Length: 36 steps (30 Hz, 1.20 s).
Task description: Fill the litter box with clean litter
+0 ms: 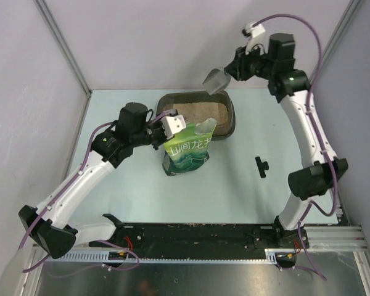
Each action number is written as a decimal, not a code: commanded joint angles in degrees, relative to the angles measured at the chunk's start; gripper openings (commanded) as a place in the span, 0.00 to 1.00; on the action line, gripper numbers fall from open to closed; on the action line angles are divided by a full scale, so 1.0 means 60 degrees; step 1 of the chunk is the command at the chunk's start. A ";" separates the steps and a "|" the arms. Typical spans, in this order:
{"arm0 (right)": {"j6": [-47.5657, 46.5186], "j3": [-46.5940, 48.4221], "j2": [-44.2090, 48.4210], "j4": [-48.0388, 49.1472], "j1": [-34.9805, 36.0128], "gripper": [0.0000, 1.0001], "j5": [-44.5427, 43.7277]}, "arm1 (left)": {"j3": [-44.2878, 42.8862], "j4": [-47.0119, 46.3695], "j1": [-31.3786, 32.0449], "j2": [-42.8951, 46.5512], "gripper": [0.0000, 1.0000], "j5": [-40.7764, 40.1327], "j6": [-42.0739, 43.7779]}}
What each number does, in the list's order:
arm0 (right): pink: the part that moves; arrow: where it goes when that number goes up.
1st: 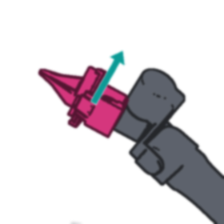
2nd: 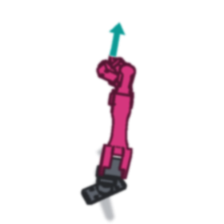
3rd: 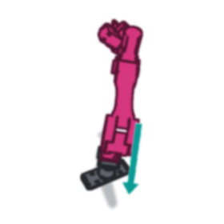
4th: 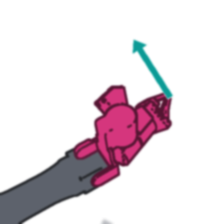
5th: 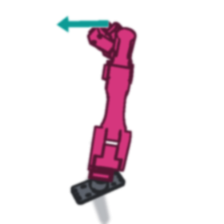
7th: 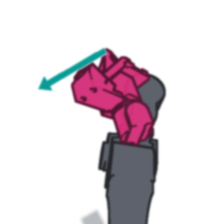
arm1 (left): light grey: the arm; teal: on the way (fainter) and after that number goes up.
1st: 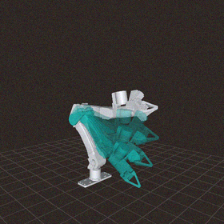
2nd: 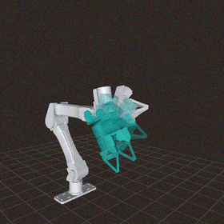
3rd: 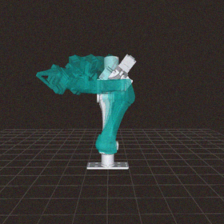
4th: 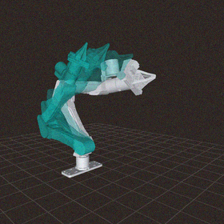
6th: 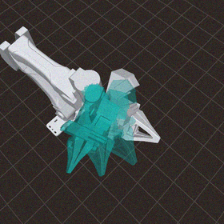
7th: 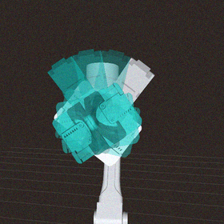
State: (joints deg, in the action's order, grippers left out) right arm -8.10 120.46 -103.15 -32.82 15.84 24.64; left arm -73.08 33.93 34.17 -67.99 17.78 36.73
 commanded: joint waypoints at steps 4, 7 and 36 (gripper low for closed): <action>0.0443 0.0255 0.1400 -0.1015 -0.0325 0.00 0.2907 | -0.0330 -0.0470 0.0032 0.0022 0.00 0.0289 -0.0262; -0.0275 0.0022 0.1605 -0.1794 -0.0369 0.00 0.3611 | -0.0330 -0.0513 0.0032 -0.0007 0.00 0.0142 -0.0292; -0.3556 -0.0639 0.2105 -0.3495 -0.0018 0.00 0.3510 | -0.0345 -0.0895 0.0017 0.0081 0.00 -0.0854 -0.0673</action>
State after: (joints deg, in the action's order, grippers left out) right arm -23.33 115.94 -91.81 -53.17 14.57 46.59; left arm -73.10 31.46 34.17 -68.40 13.21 33.87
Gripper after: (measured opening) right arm 0.303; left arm 0.004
